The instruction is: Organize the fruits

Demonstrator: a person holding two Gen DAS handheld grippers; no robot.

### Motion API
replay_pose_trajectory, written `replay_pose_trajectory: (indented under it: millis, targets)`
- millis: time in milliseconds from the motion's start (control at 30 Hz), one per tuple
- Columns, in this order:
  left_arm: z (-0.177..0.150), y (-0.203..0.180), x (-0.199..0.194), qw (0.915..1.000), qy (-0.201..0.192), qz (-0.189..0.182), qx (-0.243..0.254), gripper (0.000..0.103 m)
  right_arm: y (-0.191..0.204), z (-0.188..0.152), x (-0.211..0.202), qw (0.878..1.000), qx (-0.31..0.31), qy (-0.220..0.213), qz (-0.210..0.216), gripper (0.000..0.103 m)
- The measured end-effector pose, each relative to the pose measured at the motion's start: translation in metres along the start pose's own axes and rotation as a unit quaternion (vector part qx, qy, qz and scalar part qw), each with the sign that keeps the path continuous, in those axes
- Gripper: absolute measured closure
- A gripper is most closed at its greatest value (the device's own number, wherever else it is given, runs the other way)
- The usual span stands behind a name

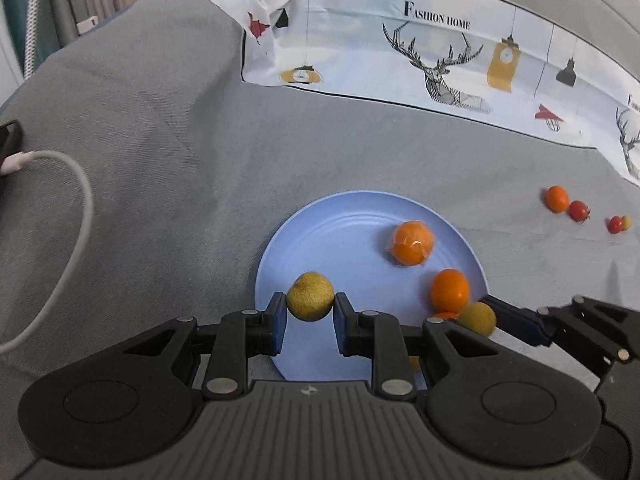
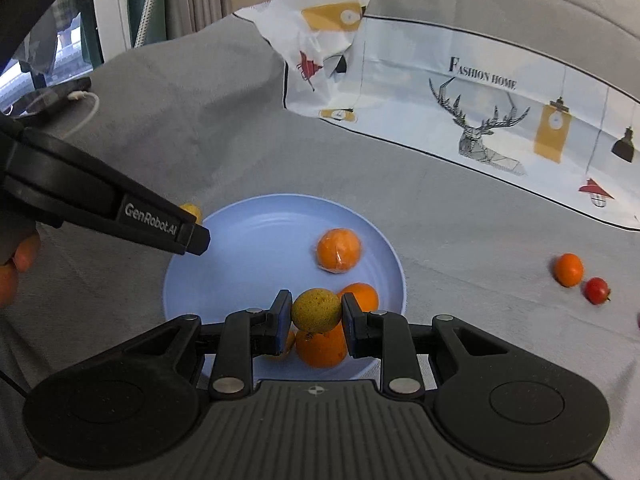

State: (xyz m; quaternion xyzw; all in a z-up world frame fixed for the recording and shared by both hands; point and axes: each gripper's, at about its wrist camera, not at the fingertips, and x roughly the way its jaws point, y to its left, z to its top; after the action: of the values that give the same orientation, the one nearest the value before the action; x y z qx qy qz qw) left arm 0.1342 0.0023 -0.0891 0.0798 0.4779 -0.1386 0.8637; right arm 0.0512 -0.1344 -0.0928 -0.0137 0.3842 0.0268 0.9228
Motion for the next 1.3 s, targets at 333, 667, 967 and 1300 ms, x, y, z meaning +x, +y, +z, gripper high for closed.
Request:
replay_pose_trajectory:
  millis: [333,667,967,1300]
  targets:
    - [-0.014,-0.003,-0.043,0.9994,-0.035,-0.001,0.001,0.000,0.000,0.005,-0.017,1.000,-0.010,0.005,0.004,0.015]
    - [-0.069,-0.008,-0.115,0.9988,-0.040,0.021,-0.022,0.000,0.022,-0.031,-0.107,0.999,0.031,0.012,-0.023,0.005]
    - [-0.100,-0.015,-0.158,0.9967,-0.073,0.030,-0.020,0.000,0.035,-0.045,-0.167,0.998,0.036,-0.036,-0.043,0.004]
    - [-0.110,-0.026,-0.186,0.9942,-0.103,0.028,-0.008,0.000,0.038,-0.055,-0.204,0.995,0.039,-0.081,-0.053,0.003]
